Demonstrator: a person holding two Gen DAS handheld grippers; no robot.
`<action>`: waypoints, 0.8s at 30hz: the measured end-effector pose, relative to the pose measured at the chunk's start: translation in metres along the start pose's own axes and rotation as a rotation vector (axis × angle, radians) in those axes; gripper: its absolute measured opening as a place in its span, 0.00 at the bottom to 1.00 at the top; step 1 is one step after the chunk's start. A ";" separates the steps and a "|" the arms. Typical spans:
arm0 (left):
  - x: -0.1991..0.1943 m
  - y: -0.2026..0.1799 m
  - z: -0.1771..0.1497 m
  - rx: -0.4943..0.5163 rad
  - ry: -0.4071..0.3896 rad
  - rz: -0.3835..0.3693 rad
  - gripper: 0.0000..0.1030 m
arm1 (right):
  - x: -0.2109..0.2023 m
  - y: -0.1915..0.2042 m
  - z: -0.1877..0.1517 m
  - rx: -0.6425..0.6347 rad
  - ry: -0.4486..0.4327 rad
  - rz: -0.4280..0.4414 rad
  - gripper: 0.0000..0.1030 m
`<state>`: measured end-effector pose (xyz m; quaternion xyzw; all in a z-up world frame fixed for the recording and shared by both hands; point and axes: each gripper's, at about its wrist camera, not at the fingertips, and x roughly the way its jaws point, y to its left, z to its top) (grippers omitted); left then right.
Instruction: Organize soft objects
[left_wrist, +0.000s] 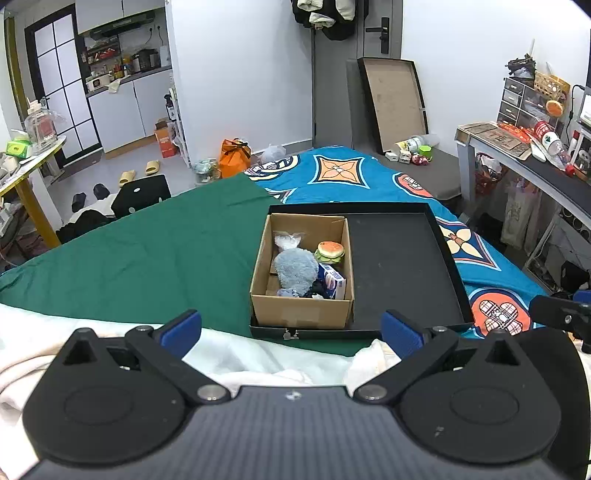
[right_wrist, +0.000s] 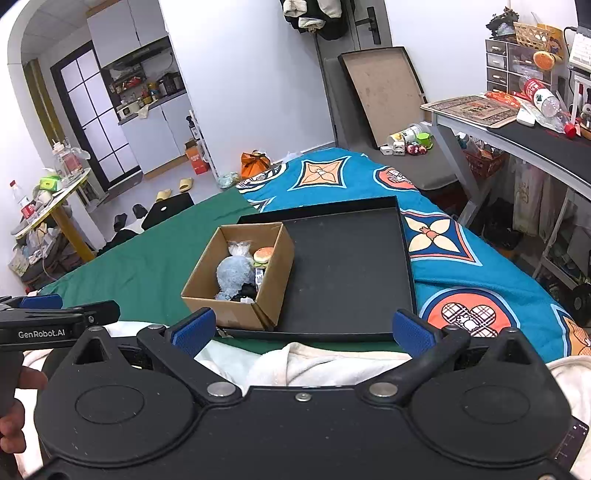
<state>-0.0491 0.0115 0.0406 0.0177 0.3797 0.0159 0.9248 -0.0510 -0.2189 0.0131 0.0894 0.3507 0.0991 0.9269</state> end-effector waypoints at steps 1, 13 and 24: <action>0.000 0.000 0.000 0.001 -0.001 0.001 1.00 | 0.000 0.000 0.000 0.000 0.001 0.000 1.00; 0.001 -0.001 0.001 0.001 0.001 0.003 1.00 | 0.000 0.000 0.000 0.000 0.000 -0.002 1.00; 0.004 -0.001 0.000 0.000 0.009 0.005 1.00 | 0.002 0.000 -0.001 -0.009 0.010 -0.016 1.00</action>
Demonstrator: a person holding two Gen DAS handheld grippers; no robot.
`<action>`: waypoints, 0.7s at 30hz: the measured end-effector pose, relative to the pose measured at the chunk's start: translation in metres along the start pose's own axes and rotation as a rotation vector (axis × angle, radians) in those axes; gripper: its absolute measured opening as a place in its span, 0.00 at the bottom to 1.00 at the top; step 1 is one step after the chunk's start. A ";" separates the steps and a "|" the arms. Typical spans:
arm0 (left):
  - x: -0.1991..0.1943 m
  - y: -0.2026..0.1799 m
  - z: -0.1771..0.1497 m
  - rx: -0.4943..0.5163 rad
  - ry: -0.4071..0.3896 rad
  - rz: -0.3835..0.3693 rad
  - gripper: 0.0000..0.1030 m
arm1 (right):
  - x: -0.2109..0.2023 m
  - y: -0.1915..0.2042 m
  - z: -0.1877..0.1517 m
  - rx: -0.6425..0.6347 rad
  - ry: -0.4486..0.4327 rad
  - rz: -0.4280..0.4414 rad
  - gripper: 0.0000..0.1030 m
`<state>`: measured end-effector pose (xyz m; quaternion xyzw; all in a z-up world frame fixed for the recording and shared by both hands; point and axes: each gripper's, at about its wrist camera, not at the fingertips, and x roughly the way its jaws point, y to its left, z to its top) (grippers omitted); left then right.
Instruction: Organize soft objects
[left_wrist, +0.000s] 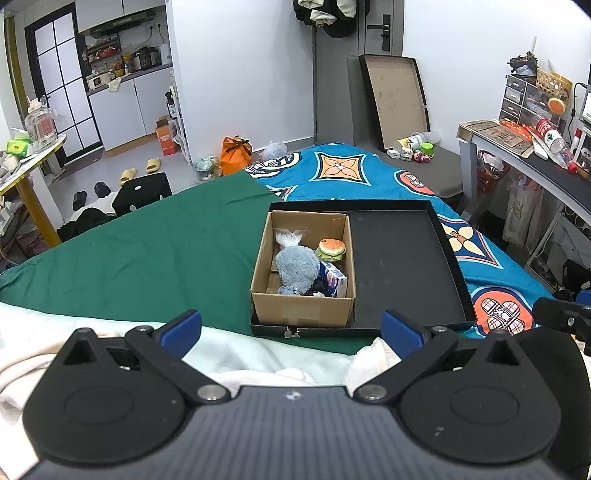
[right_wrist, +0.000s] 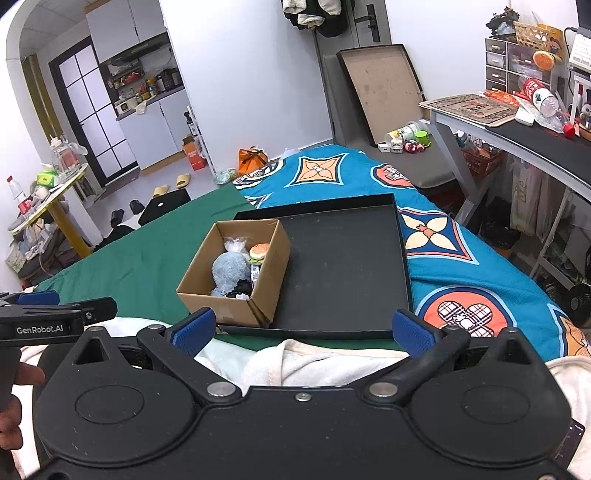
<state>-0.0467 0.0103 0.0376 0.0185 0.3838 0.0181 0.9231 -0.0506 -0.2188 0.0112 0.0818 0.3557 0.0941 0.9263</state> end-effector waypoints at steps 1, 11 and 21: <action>0.000 0.000 0.000 0.001 0.000 0.001 1.00 | 0.000 0.000 0.000 0.000 0.000 -0.001 1.00; 0.001 0.000 -0.001 -0.005 0.004 -0.001 1.00 | 0.001 -0.001 0.001 0.004 0.006 -0.003 1.00; 0.000 0.000 -0.002 -0.007 0.002 -0.004 1.00 | 0.002 -0.001 0.001 0.000 0.007 -0.001 1.00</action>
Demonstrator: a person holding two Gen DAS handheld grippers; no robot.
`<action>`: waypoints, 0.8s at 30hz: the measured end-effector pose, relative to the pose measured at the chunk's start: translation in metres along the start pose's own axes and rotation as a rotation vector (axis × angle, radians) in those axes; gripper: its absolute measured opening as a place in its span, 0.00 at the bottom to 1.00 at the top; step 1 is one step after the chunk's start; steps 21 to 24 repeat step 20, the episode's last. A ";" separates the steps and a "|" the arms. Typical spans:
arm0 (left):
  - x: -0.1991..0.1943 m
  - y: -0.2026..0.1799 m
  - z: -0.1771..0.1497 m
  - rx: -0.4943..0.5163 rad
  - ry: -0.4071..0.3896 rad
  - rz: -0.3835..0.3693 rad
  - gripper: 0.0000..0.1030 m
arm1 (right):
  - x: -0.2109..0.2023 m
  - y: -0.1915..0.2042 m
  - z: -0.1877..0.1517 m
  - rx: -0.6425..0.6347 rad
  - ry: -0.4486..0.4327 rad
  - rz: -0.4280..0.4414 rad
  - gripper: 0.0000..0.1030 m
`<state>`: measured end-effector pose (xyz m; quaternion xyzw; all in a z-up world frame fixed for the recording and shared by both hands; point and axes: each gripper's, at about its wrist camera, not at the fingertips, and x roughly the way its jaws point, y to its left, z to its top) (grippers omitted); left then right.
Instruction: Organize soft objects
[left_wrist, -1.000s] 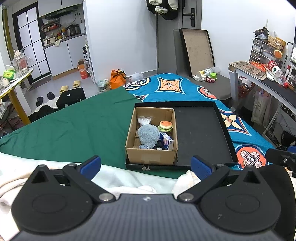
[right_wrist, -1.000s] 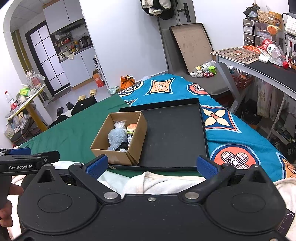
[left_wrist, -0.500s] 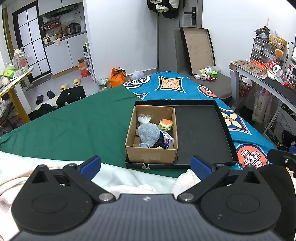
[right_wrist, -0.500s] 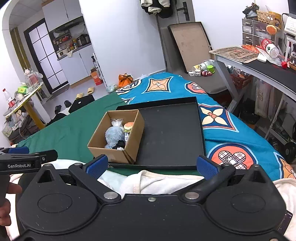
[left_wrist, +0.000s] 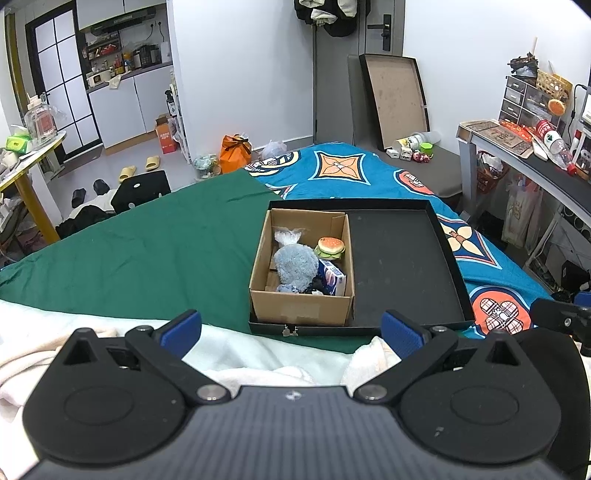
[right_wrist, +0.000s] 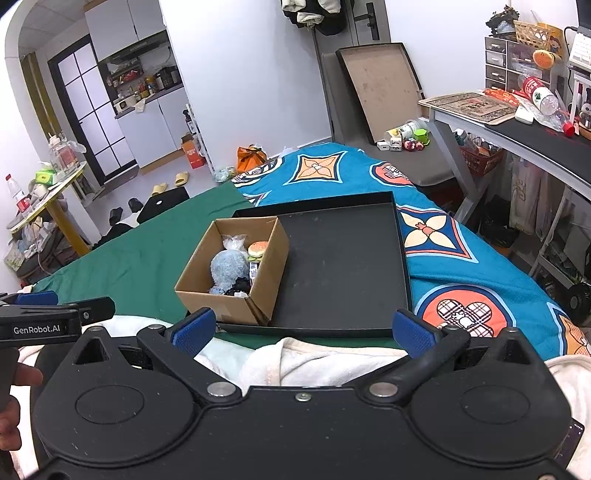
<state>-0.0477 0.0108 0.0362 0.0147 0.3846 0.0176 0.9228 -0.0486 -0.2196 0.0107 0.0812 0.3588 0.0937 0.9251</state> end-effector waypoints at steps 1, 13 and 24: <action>0.000 0.000 0.000 -0.001 0.000 0.000 1.00 | 0.000 0.000 0.000 0.001 0.000 0.000 1.00; 0.001 -0.001 -0.001 -0.004 0.002 -0.001 1.00 | 0.002 -0.001 0.000 0.001 0.006 0.000 1.00; 0.002 -0.003 -0.001 -0.010 -0.008 0.001 1.00 | 0.004 -0.001 -0.002 -0.001 0.010 0.002 1.00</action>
